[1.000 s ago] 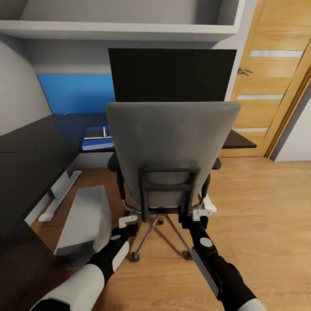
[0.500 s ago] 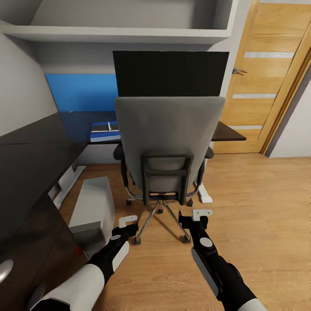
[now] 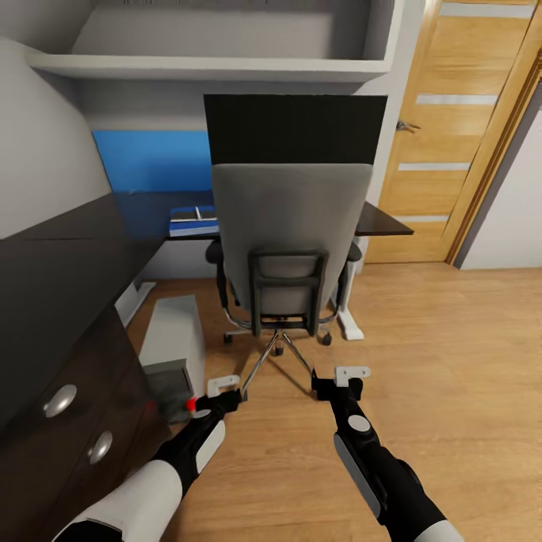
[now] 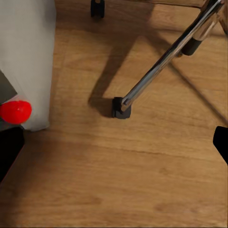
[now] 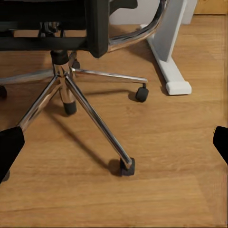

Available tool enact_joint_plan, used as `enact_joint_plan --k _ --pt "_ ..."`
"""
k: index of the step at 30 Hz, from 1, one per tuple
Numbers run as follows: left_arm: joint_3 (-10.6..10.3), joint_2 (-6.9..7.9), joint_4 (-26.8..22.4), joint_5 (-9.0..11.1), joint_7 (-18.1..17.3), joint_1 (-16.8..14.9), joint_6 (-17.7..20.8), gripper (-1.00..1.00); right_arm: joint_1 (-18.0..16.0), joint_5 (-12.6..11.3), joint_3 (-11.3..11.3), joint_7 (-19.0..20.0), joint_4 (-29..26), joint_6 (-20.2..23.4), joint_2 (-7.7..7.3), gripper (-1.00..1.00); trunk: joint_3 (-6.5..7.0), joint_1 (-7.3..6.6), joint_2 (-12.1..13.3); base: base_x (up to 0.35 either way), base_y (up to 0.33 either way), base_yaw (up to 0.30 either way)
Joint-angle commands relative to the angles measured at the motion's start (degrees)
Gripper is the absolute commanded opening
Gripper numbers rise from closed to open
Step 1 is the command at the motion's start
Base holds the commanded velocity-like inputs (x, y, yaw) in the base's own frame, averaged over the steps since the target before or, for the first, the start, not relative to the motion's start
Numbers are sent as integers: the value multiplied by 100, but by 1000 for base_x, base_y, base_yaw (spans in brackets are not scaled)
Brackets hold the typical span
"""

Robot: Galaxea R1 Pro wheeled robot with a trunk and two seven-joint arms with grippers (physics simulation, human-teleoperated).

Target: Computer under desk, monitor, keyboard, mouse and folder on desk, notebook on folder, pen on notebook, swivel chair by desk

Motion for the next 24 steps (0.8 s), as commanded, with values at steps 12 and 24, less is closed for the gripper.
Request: enact_joint_plan --k 12,24 --pt "-52 2 -8 45 53 -2 7 100 -3 -12 11 -38 1 29 5 100 262 -35 14 -332 0 0" --pt "-48 4 -9 54 44 -2 3 100 -4 -11 5 -38 1 29 4 100 527 -66 30 -334 0 0"
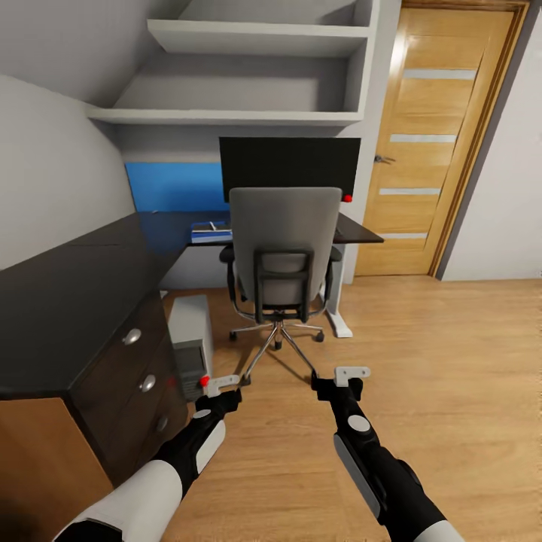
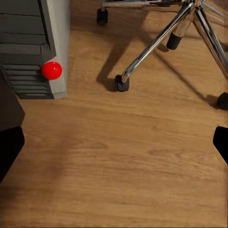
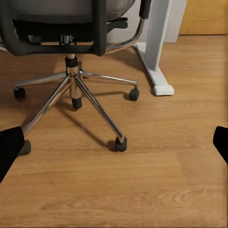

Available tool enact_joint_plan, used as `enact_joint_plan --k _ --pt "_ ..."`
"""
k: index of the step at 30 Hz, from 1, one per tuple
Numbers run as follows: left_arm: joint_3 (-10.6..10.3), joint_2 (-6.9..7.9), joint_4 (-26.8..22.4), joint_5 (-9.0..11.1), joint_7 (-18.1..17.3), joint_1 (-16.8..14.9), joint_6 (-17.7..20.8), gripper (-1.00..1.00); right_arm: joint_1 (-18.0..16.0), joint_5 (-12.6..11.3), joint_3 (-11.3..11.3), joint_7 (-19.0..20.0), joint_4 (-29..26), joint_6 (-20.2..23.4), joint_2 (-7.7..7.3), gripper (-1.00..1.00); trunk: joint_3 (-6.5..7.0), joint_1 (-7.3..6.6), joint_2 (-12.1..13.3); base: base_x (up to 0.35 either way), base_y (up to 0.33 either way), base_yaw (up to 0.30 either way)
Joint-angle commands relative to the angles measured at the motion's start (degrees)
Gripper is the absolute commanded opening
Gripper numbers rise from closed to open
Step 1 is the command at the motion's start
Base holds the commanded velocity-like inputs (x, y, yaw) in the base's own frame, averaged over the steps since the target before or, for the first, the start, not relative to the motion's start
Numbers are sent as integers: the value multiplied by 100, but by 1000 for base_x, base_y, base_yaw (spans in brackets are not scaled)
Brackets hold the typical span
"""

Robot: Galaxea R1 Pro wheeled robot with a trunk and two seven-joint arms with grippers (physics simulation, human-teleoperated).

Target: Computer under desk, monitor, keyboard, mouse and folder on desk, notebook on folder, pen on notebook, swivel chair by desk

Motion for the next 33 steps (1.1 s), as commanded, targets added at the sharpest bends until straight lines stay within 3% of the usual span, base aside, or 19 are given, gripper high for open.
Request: enact_joint_plan --k 1,9,20,33 --pt "-48 7 -8 48 48 -2 16 100 -4 -36 15 -42 -8 24 -4 100 17 -7 -1 -322 0 0" --pt "-48 5 -16 61 41 -2 19 100 -2 -36 12 -42 -8 24 -9 100 169 -144 243 -232 0 0" --pt "-39 -10 -51 64 82 -2 114 100 -3 -32 6 -42 -4 24 -10 100 367 -386 684 -40 -16 0" --pt "-43 -16 -50 60 83 -2 116 100 -4 -36 6 -42 52 24 -10 100 600 -671 1205 -256 -209 0"
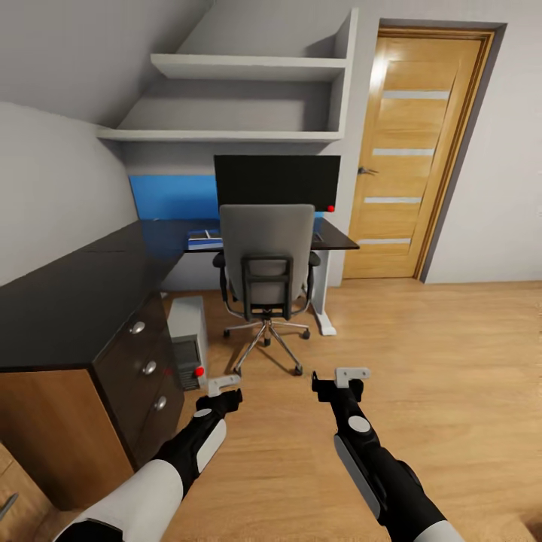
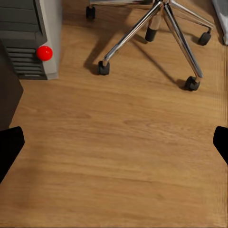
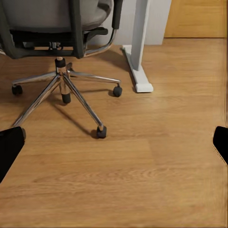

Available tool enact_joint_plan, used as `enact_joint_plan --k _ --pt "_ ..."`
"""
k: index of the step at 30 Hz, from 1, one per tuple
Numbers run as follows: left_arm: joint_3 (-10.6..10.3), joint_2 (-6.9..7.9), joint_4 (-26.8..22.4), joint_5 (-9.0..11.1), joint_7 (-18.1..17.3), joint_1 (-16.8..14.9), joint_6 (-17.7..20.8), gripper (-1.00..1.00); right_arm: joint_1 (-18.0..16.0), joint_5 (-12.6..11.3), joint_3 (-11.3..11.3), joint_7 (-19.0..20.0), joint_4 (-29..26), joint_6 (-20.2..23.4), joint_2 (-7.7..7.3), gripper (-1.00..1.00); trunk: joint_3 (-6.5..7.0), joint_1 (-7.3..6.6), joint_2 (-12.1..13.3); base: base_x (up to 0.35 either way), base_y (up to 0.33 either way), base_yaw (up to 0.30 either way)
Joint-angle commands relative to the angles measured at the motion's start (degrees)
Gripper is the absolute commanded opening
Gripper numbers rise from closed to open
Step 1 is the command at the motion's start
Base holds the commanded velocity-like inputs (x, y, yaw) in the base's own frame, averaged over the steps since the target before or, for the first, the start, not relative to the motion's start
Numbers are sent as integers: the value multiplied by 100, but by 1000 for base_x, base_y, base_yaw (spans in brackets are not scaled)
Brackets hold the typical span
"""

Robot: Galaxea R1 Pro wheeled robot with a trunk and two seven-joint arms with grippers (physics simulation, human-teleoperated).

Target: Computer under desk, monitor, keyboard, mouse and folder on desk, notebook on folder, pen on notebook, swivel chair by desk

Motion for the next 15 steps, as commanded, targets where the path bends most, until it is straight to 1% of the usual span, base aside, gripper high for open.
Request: enact_joint_plan --k 1,7,9,10,11,15 --pt "-48 4 -11 41 52 -2 24 100 -4 -35 18 -42 -6 23 -2 100 13 -26 39 -277 -245 0" --pt "-47 6 -11 38 52 -2 24 100 -2 -33 29 -42 -3 17 8 100 121 -158 279 -277 -246 3" --pt "-46 6 -11 38 52 -2 24 100 -4 -35 30 -42 0 -13 24 100 156 -202 360 -277 -246 71" --pt "-46 6 -11 38 52 -2 24 100 -4 -35 31 -42 1 -39 29 100 174 -224 400 -277 -246 118" --pt "-45 7 -12 38 52 -2 24 100 -3 -41 32 -46 2 -213 50 100 190 -246 440 -277 -247 200" --pt "-45 7 -14 38 52 -2 24 100 -2 -44 33 -44 20 -422 55 100 256 -334 600 -277 -247 224"
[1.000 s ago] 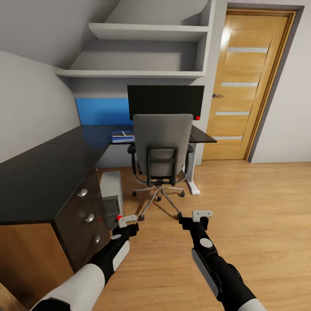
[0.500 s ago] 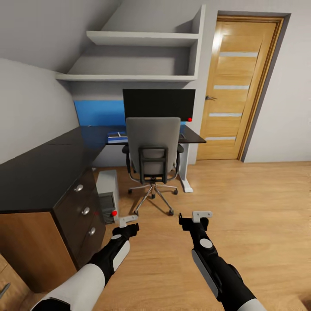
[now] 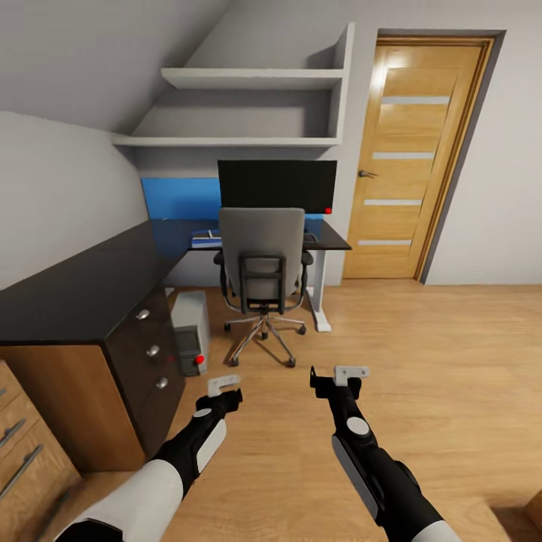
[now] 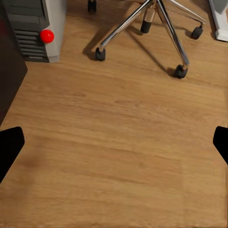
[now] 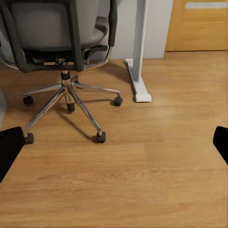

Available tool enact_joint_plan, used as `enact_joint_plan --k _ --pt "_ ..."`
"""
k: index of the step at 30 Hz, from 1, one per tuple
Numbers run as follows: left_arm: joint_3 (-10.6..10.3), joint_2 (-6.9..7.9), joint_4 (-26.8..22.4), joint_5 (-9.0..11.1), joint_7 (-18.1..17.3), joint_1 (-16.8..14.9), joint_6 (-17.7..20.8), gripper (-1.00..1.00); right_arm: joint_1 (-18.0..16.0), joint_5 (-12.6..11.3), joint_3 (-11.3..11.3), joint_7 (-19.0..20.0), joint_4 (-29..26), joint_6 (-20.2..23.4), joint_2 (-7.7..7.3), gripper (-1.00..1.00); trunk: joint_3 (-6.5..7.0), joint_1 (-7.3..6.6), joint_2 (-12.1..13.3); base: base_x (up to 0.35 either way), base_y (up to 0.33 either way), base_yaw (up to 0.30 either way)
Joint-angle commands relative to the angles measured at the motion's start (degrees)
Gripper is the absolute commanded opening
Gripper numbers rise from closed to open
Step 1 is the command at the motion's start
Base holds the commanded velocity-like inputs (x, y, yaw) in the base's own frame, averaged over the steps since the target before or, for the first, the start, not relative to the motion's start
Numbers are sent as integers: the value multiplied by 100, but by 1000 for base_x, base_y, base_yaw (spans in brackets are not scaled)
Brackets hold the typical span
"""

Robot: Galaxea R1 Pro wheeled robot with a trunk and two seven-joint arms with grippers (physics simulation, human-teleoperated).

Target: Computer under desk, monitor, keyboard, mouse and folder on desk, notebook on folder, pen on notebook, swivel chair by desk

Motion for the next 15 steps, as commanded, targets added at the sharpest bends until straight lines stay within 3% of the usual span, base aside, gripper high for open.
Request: enact_joint_plan --k 1,7,15 --pt "-48 4 -8 42 51 -3 24 100 -2 -31 13 -40 -2 0 -5 100 11 -26 39 -277 -247 224" --pt "-46 7 -11 42 51 -3 24 100 -4 -27 5 -39 35 -77 -26 100 110 -158 279 -277 -247 141" --pt "-35 17 -12 48 51 -3 24 100 -4 -31 -1 -36 94 -118 -50 100 251 -334 600 -276 -247 30"
